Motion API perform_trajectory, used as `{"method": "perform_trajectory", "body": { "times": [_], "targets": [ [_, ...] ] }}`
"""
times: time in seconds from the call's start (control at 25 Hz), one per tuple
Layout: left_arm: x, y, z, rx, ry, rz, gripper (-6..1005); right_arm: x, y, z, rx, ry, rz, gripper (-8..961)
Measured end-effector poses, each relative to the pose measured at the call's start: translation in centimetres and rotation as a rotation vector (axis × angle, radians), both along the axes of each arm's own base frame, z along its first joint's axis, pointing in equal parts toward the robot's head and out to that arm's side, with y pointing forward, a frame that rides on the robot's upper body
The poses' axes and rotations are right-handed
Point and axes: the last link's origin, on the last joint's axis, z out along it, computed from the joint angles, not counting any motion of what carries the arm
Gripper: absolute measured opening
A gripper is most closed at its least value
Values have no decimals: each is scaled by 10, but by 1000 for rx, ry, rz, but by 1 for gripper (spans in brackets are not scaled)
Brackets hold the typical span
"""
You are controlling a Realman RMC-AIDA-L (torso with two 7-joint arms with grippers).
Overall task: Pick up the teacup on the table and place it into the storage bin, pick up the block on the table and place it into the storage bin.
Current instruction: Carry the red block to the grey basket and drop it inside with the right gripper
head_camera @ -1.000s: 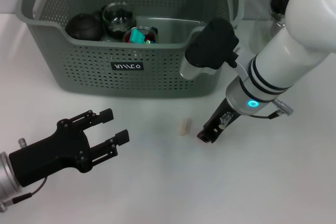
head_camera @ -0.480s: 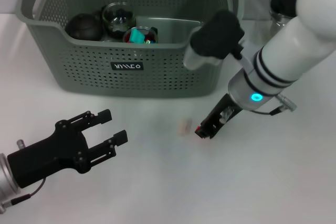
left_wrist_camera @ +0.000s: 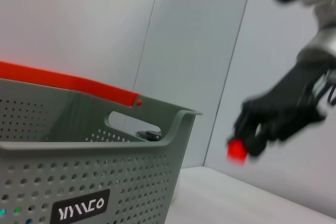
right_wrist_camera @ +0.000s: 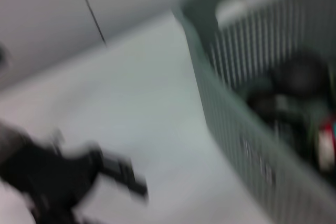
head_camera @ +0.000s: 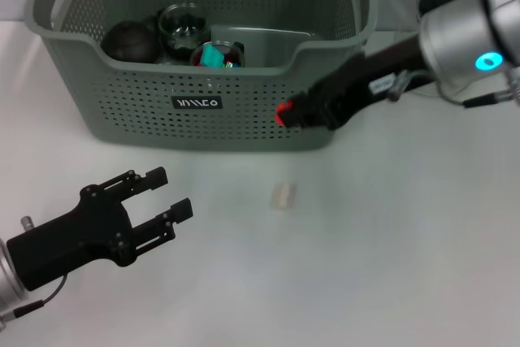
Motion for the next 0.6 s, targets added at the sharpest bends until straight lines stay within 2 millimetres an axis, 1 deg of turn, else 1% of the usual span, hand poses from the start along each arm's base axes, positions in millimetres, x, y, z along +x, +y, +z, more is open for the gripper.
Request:
{"method": "perform_trajectory", "body": {
  "times": [0.16, 0.24, 0.28, 0.32, 0.44, 0.6],
  "targets": [
    [0, 1, 0, 0, 1, -3, 656, -22, -2, 30, 80, 146, 67, 256],
    [1, 2, 1, 0, 1, -5, 656, -32, 4, 37, 134, 204, 89, 262],
    [1, 2, 0, 0, 1, -6, 656, -36, 11, 40, 181, 225, 95, 266],
    [1, 2, 1, 1, 1, -7, 656, -40, 17, 40, 220, 236, 100, 269],
    [2, 3, 0, 0, 1, -9, 656, -49, 44, 32, 349, 229, 99, 278],
    [2, 3, 0, 0, 0, -9, 656, -61, 82, 9, 404, 158, 77, 290]
  ]
}}
